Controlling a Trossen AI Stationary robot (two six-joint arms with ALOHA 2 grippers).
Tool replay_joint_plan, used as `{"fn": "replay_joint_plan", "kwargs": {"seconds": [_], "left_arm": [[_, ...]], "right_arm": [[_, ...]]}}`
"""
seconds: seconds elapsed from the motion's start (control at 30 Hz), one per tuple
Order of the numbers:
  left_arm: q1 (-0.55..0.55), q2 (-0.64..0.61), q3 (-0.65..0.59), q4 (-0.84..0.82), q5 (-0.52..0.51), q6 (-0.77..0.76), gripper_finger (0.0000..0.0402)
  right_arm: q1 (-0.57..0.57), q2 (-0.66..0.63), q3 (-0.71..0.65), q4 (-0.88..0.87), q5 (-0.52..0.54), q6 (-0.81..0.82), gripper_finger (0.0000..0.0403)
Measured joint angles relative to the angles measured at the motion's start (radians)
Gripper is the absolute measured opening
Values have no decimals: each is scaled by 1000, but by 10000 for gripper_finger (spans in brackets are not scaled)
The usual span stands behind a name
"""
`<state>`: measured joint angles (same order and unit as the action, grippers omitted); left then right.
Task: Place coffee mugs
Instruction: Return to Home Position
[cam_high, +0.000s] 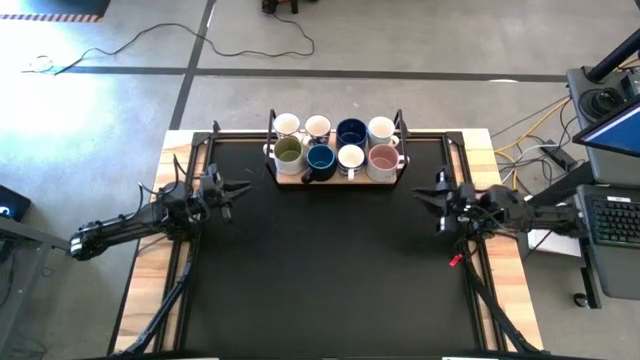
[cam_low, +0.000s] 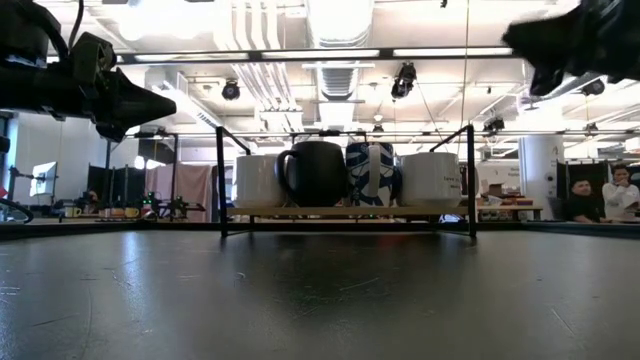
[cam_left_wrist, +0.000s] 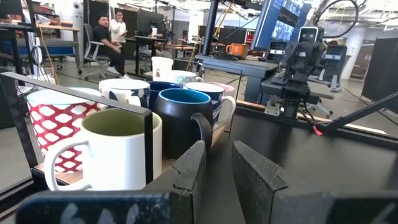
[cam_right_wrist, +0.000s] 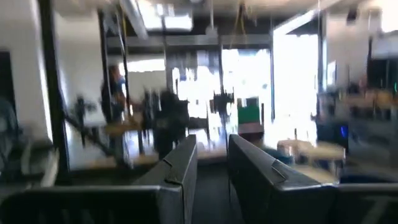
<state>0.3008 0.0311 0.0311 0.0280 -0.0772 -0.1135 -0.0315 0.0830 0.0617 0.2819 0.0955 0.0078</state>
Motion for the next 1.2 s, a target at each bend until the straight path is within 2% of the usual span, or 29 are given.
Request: {"fn": "replay_joint_plan", "kwargs": {"seconds": [0.13,0.27,1.2], "left_arm": [[0,0,0,0,0,0,62],[0,1,0,1,0,0,62],[0,14,0,1,-2,0,62]], "right_arm": [[-2,-83,-20,-25,-56,-7,84],[-2,-78,-19,-35,-95,-20,84],[-2,-62,-18,-46,-96,19,84]]}}
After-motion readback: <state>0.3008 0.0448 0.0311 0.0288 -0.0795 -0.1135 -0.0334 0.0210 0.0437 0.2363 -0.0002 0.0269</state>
